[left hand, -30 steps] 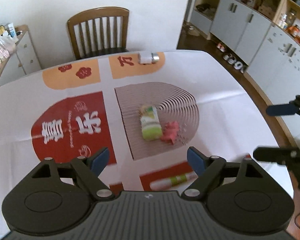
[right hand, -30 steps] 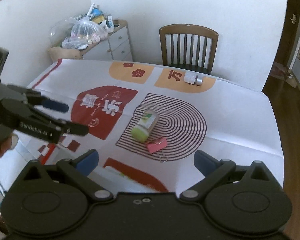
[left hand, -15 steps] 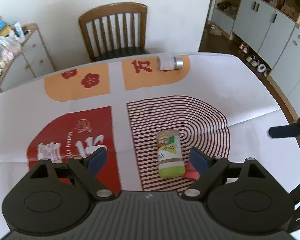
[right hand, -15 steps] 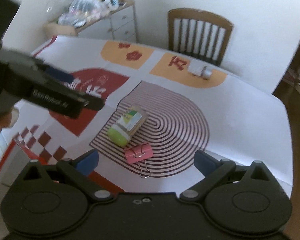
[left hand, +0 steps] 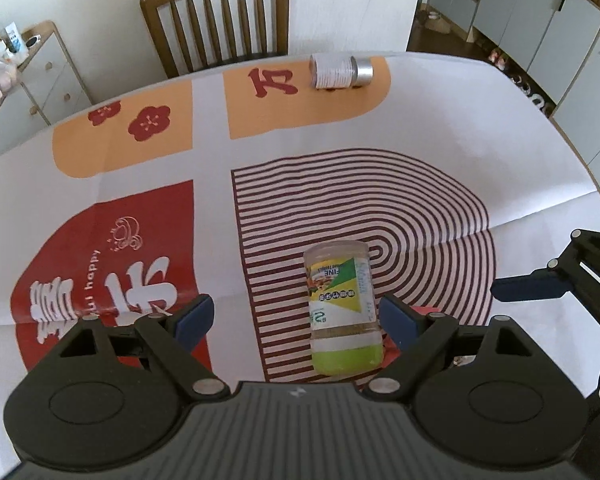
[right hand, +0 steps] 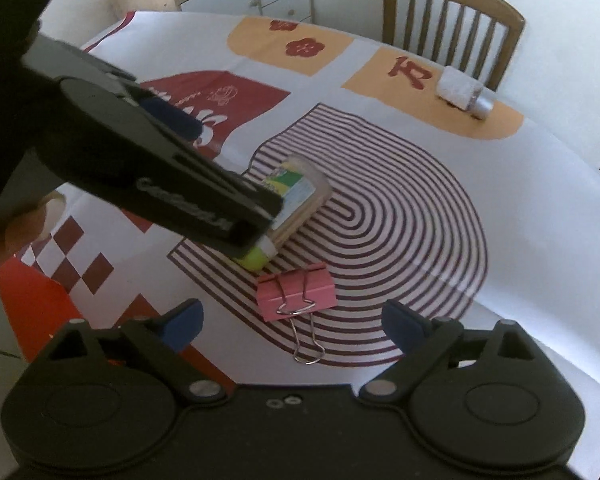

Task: Organize rigid objects
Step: 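Grasp the green-capped jar with the left tool while the right tool grasps the pink binder clip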

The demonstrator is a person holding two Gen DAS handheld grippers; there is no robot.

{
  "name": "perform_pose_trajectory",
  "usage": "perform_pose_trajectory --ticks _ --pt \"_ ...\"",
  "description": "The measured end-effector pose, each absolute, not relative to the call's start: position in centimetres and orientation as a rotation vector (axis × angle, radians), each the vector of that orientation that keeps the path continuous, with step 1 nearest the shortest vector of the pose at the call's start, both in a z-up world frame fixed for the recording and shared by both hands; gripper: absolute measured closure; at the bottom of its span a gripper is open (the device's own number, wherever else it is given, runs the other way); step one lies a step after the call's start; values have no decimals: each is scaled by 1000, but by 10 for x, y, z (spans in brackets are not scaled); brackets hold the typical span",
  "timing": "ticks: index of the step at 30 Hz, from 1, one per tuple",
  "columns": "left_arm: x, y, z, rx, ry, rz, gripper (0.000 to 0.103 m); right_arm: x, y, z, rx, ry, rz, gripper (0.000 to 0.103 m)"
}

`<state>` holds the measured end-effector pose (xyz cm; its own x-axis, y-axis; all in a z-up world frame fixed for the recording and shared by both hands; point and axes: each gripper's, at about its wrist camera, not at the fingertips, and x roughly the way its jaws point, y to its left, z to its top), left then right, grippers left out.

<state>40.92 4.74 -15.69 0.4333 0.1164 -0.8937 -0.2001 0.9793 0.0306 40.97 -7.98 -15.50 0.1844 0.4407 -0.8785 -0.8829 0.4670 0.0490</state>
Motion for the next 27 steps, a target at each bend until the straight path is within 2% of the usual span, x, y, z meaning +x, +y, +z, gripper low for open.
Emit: perform_pose_trajectory --ticks 25,27 --pt "425 46 -187 -109 1141 155 14 419 -65 -176 -606 988 1088 28" --pt "426 46 -189 -115 1146 151 23 420 -64 -178 -614 998 1100 30"
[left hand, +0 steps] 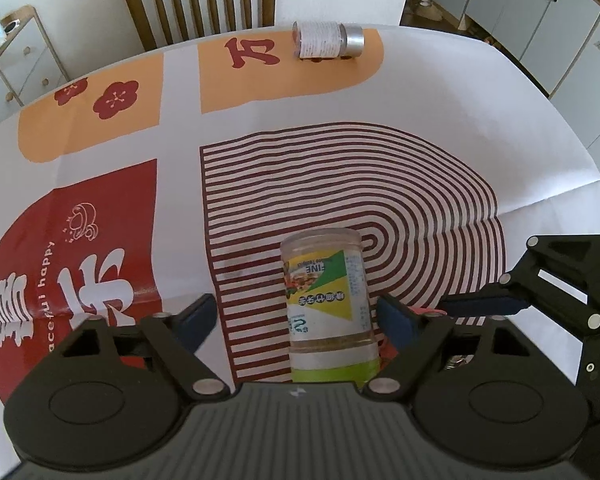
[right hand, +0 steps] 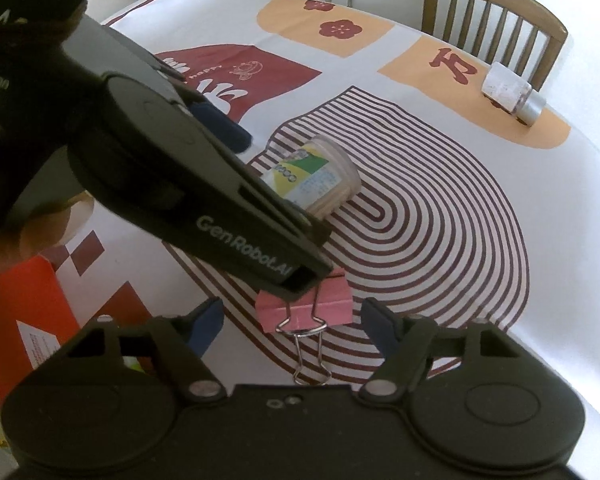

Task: Organize rigid objects
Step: 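Grasp the green-capped jar with the left tool while the right tool grasps the pink binder clip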

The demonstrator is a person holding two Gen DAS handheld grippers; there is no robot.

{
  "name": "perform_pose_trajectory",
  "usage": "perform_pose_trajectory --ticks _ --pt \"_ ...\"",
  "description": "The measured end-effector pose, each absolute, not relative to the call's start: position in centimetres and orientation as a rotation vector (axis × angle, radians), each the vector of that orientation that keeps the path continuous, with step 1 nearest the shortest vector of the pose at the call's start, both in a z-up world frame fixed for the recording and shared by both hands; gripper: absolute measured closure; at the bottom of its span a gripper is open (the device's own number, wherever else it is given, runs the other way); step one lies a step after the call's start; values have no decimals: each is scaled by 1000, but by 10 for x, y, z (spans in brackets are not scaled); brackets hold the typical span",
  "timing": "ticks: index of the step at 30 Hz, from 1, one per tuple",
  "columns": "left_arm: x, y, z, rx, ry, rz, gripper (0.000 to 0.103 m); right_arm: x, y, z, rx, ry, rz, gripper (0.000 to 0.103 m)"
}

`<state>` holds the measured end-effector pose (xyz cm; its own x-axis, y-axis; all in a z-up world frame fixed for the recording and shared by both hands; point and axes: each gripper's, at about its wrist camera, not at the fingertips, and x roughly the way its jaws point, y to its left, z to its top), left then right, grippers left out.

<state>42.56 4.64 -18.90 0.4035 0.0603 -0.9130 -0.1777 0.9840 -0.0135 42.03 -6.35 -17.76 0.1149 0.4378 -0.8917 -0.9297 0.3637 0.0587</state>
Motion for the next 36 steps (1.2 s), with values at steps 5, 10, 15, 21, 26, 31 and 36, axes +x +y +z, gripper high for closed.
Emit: perform_pose_trajectory --ticks 5,10,15,21,26,31,36 --pt "427 48 -192 -138 1155 126 32 422 -64 -181 -626 996 1119 35" --pt "428 43 -192 -120 1171 113 42 423 -67 -181 -626 980 1107 48" --pt "429 40 -194 -91 1185 119 60 425 -68 -182 -617 974 1096 54" --pt "426 41 -193 -79 1187 149 61 419 -69 -182 -625 962 1065 54" --pt "419 42 -185 -66 1179 164 61 418 -78 -170 -604 948 1029 55" --pt "406 36 -174 -47 1173 165 61 414 -91 -152 -576 933 1008 54" --pt "391 30 -156 -32 1151 153 61 402 -103 -132 -557 903 992 54"
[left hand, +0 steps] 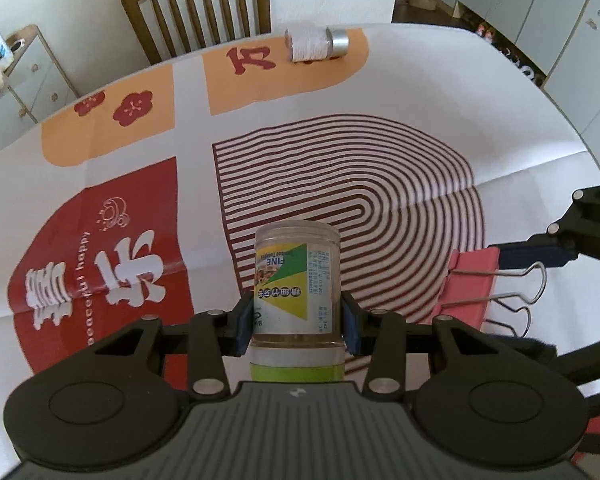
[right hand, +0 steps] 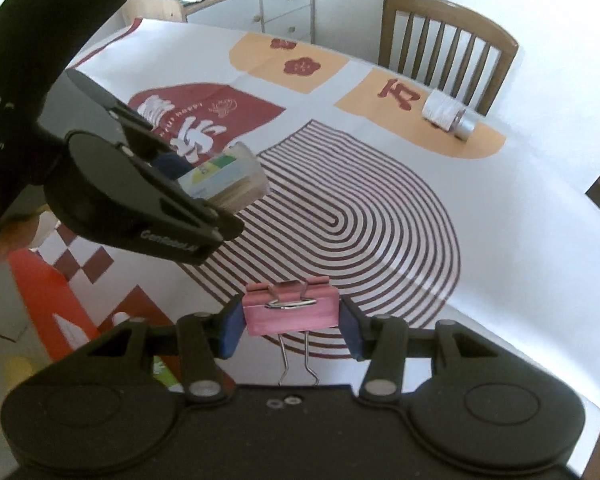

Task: Organize rigid objects
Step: 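Grasp the green-capped jar with the left tool while the right tool grasps the pink binder clip, then lift the jar with the left tool while the right tool carries the clip toward the box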

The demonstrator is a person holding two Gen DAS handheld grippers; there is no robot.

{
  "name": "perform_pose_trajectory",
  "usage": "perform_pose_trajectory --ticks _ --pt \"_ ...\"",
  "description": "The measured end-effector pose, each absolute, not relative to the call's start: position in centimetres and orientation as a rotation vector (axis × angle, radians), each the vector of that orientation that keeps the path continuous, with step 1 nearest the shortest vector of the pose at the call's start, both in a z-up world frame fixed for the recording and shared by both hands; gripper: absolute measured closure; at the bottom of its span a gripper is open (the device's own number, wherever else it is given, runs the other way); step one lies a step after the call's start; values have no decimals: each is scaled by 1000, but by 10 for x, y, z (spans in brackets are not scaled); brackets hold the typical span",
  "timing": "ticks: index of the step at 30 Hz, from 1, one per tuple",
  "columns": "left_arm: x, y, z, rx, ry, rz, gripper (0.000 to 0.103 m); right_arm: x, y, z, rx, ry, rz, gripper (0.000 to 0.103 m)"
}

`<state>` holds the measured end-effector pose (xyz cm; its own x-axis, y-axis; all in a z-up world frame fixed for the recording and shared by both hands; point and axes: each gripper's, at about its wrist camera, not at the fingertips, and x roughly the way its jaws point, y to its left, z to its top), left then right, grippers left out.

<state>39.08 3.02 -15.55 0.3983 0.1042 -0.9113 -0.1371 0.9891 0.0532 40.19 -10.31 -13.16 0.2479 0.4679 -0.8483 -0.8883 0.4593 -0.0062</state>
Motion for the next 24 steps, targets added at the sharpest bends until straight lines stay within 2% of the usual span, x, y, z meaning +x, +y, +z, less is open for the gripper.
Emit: perform_pose_trajectory --ticks 24 --pt "288 3 -65 31 1062 64 61 307 -143 -45 -523 778 905 54"
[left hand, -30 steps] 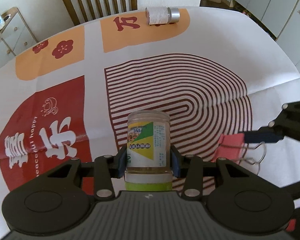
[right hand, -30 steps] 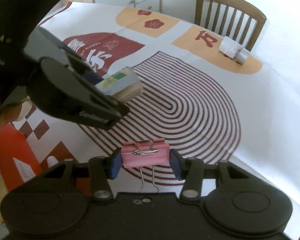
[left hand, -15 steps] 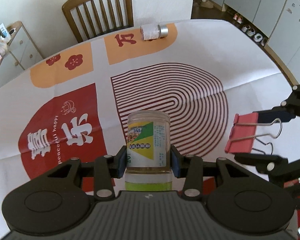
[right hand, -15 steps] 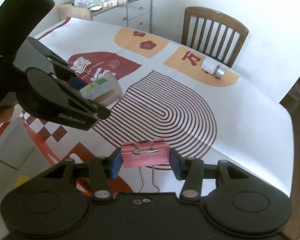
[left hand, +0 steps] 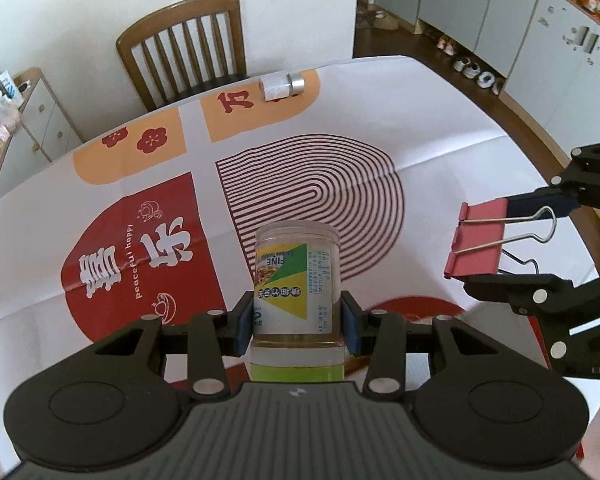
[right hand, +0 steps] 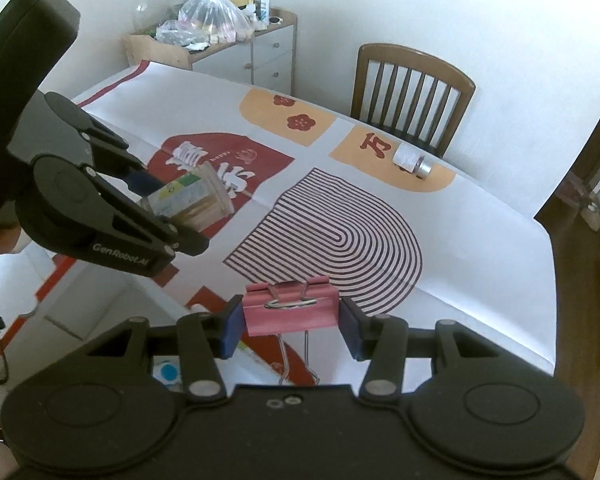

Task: Organize rigid objects
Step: 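Lift the jar with the left tool while the right tool carries the clip toward the box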

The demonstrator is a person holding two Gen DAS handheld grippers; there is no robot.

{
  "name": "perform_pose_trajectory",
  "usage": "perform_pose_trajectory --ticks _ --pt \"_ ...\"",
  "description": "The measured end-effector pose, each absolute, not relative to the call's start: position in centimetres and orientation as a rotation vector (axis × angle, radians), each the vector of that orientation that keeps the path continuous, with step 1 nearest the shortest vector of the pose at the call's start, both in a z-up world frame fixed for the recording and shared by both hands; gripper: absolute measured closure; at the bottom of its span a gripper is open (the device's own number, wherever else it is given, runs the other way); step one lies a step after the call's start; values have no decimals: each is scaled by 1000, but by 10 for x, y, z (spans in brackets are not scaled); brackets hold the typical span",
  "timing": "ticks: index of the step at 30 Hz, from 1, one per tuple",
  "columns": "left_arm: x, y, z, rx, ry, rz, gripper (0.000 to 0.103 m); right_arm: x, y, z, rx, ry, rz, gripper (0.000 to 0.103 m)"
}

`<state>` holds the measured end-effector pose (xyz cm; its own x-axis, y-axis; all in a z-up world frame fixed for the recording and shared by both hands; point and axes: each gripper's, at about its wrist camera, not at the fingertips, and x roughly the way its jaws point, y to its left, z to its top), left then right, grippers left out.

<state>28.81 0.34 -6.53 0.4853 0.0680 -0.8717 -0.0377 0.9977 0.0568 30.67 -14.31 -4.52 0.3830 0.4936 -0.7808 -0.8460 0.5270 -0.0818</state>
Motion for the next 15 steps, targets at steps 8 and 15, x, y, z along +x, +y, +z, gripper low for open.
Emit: perform_pose_trajectory --ticks 8,15 --pt "249 -7 -44 55 1033 10 61 273 -150 -35 -514 758 901 54" --pt "225 -14 -41 66 1022 -25 61 250 -156 -38 -508 765 894 54"
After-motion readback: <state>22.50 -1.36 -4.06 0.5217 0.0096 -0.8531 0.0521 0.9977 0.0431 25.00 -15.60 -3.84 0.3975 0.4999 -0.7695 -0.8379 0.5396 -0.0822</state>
